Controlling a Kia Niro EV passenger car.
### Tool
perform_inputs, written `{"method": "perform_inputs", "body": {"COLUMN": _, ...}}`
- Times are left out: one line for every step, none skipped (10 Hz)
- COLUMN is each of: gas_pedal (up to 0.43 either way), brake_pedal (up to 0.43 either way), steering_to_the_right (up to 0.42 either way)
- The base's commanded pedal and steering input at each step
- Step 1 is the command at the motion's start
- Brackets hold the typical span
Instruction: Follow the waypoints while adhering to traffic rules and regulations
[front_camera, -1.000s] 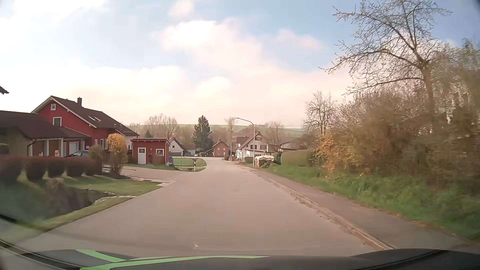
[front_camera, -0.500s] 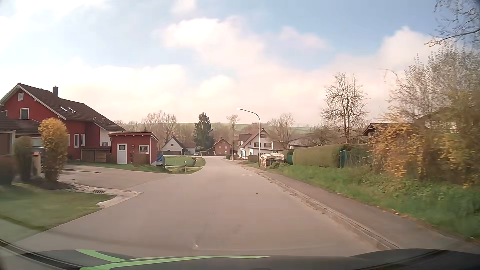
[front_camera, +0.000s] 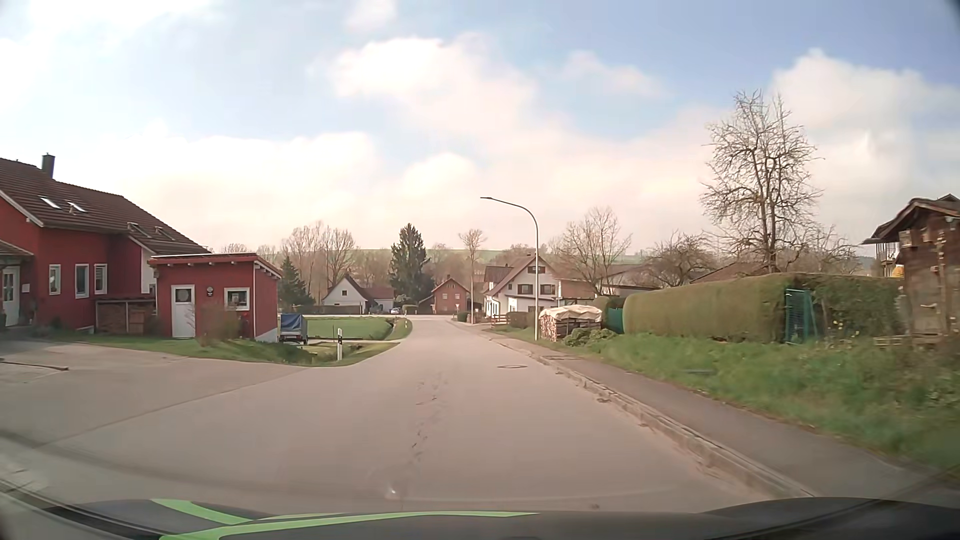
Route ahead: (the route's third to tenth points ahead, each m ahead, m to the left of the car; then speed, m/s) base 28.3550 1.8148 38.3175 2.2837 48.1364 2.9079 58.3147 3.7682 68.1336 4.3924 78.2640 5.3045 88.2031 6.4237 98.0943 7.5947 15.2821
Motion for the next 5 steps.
{"method": "perform_inputs", "body": {"gas_pedal": 0.000, "brake_pedal": 0.000, "steering_to_the_right": -0.009}}
{"method": "perform_inputs", "body": {"gas_pedal": 0.000, "brake_pedal": 0.000, "steering_to_the_right": -0.009}}
{"method": "perform_inputs", "body": {"gas_pedal": 0.000, "brake_pedal": 0.000, "steering_to_the_right": -0.009}}
{"method": "perform_inputs", "body": {"gas_pedal": 0.000, "brake_pedal": 0.000, "steering_to_the_right": -0.010}}
{"method": "perform_inputs", "body": {"gas_pedal": 0.000, "brake_pedal": 0.000, "steering_to_the_right": -0.010}}
